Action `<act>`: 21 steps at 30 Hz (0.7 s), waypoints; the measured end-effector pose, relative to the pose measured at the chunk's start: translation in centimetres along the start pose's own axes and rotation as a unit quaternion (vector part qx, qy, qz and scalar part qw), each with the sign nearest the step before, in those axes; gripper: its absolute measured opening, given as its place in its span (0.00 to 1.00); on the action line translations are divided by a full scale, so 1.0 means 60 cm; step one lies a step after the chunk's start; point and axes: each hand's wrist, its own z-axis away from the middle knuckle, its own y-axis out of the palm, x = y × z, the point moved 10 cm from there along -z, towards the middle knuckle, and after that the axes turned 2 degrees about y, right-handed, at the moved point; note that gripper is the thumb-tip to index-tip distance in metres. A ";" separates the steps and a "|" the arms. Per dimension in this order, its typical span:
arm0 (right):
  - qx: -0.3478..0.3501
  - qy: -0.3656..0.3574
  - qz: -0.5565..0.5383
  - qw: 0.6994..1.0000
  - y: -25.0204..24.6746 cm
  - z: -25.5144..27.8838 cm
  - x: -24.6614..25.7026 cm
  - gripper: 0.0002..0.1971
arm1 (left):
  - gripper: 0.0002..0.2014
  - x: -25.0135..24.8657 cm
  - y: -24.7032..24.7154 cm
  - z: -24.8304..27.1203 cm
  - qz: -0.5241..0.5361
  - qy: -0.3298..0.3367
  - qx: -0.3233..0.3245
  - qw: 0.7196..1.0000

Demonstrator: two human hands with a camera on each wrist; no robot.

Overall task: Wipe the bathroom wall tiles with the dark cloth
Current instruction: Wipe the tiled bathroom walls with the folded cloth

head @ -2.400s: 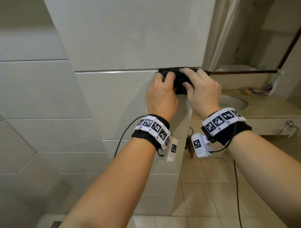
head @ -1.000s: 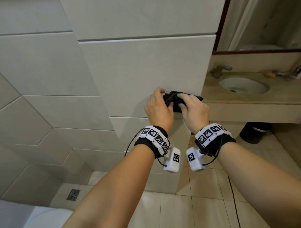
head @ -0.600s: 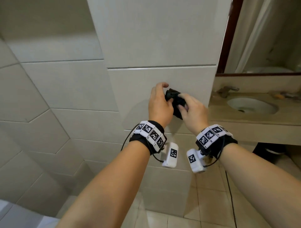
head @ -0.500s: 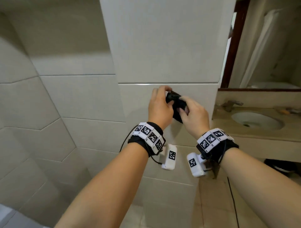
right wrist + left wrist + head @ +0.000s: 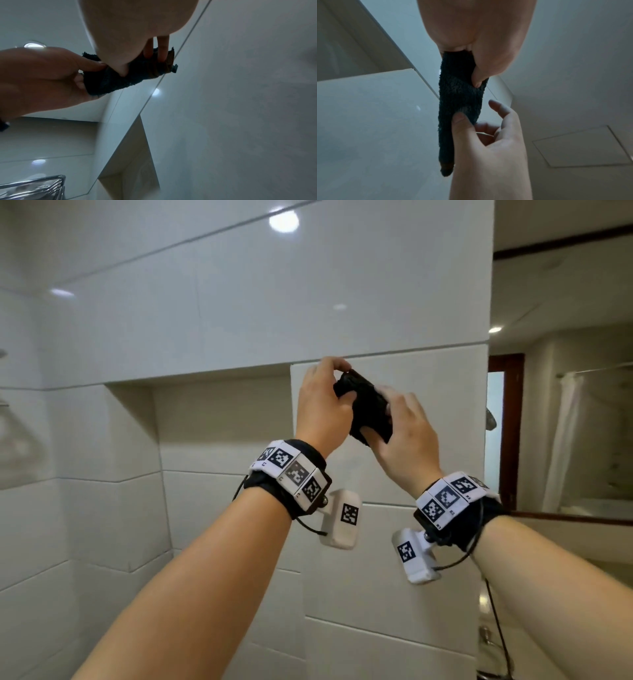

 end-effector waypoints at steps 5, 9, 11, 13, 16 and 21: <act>-0.044 -0.057 0.059 0.996 -0.004 -0.084 0.059 0.30 | 0.17 0.010 -0.055 -0.080 0.061 -0.019 -0.040 0.997; -0.060 -0.085 0.115 0.988 0.024 -0.139 0.094 0.29 | 0.16 0.052 -0.085 -0.134 0.107 -0.026 -0.048 0.993; -0.067 -0.090 0.138 0.984 0.047 -0.168 0.108 0.28 | 0.16 0.079 -0.099 -0.160 0.136 -0.035 -0.052 0.989; -0.071 -0.088 0.164 0.980 0.071 -0.197 0.119 0.28 | 0.16 0.106 -0.110 -0.188 0.161 -0.043 -0.055 0.985; -0.068 -0.077 0.208 0.973 0.106 -0.237 0.133 0.28 | 0.14 0.135 -0.121 -0.229 0.183 -0.022 -0.048 0.982; -0.042 -0.054 0.270 0.960 0.163 -0.283 0.142 0.27 | 0.13 0.175 -0.133 -0.283 0.151 0.010 -0.012 0.988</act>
